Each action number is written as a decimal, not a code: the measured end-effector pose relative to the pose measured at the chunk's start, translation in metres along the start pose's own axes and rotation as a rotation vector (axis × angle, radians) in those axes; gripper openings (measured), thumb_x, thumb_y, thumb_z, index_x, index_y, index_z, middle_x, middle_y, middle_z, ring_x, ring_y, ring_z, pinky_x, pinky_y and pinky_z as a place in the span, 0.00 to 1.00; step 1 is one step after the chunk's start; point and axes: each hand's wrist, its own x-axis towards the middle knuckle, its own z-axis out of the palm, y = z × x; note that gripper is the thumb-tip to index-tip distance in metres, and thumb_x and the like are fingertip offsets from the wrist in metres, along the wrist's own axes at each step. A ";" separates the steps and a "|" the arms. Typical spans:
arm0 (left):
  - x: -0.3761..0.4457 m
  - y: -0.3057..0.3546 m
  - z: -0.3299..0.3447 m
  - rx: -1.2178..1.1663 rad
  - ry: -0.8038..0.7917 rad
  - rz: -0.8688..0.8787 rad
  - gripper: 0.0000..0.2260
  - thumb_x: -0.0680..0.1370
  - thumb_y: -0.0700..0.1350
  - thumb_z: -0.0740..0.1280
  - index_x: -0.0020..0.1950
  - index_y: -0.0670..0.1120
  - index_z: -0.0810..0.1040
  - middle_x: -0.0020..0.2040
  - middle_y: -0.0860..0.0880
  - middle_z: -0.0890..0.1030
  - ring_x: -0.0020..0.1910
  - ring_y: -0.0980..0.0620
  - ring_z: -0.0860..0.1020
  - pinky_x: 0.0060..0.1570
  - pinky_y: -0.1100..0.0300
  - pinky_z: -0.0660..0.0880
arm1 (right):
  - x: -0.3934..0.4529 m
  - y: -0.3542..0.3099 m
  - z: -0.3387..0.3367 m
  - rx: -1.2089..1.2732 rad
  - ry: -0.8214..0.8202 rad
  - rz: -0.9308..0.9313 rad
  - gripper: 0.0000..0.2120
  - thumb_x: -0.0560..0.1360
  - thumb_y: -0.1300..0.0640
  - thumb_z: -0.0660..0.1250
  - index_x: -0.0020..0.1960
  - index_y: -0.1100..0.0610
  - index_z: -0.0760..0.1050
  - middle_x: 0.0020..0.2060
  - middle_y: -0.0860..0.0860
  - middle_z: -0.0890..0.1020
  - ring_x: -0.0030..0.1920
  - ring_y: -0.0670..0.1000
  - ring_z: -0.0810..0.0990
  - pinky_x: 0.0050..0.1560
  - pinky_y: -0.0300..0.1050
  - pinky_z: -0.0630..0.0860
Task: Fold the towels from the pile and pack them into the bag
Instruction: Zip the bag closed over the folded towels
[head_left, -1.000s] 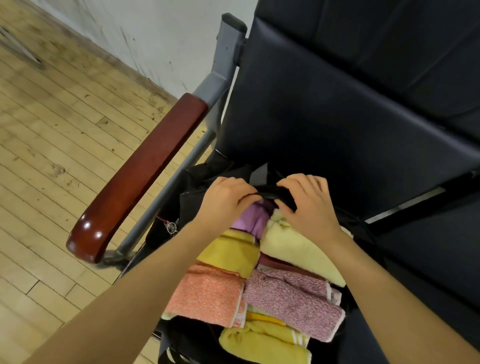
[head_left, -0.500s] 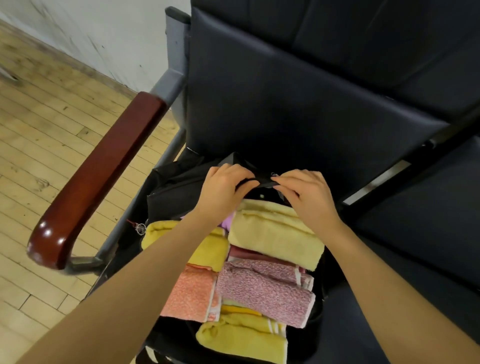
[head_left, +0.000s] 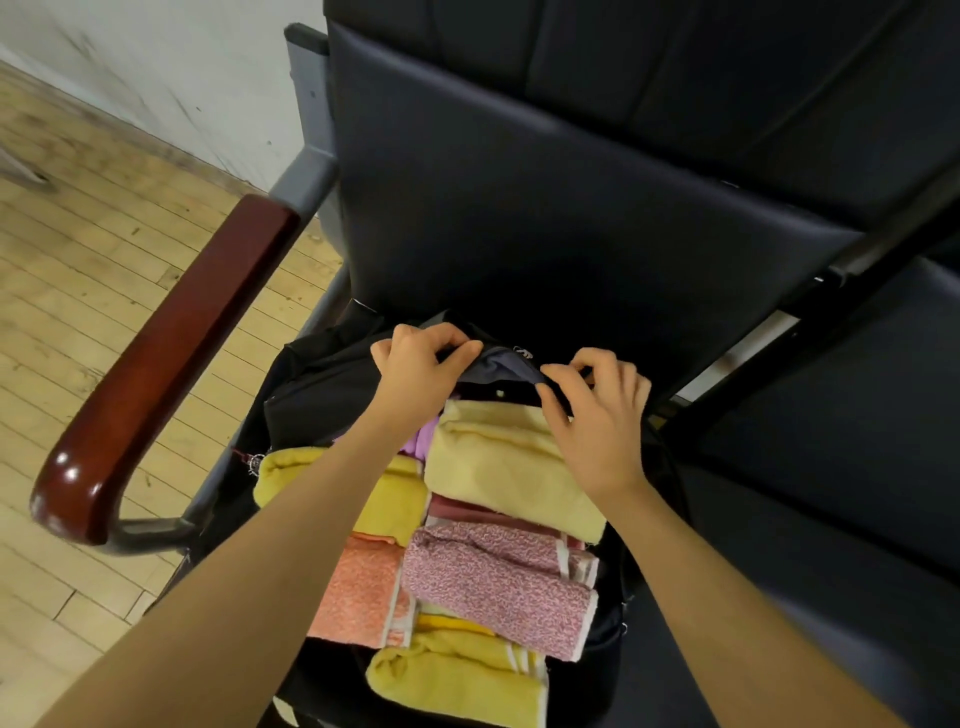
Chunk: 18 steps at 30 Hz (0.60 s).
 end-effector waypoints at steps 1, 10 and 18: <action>0.000 0.000 0.001 0.008 0.017 0.002 0.08 0.79 0.51 0.64 0.42 0.52 0.76 0.38 0.43 0.79 0.51 0.50 0.72 0.45 0.63 0.50 | 0.000 0.001 0.001 -0.023 0.006 -0.027 0.11 0.76 0.51 0.63 0.50 0.56 0.79 0.49 0.52 0.73 0.45 0.54 0.73 0.50 0.48 0.63; 0.000 0.000 0.006 0.022 -0.017 0.028 0.07 0.80 0.51 0.63 0.44 0.52 0.76 0.43 0.45 0.81 0.56 0.50 0.68 0.46 0.66 0.49 | -0.007 0.014 0.005 0.016 0.041 -0.025 0.10 0.78 0.57 0.61 0.49 0.61 0.80 0.41 0.53 0.81 0.40 0.54 0.80 0.48 0.47 0.73; -0.023 0.017 0.019 0.149 0.084 0.048 0.07 0.81 0.48 0.62 0.51 0.48 0.78 0.38 0.61 0.67 0.52 0.55 0.62 0.51 0.63 0.50 | 0.010 0.017 -0.034 0.323 -0.024 0.133 0.14 0.79 0.54 0.58 0.51 0.60 0.80 0.40 0.51 0.81 0.38 0.51 0.80 0.37 0.51 0.79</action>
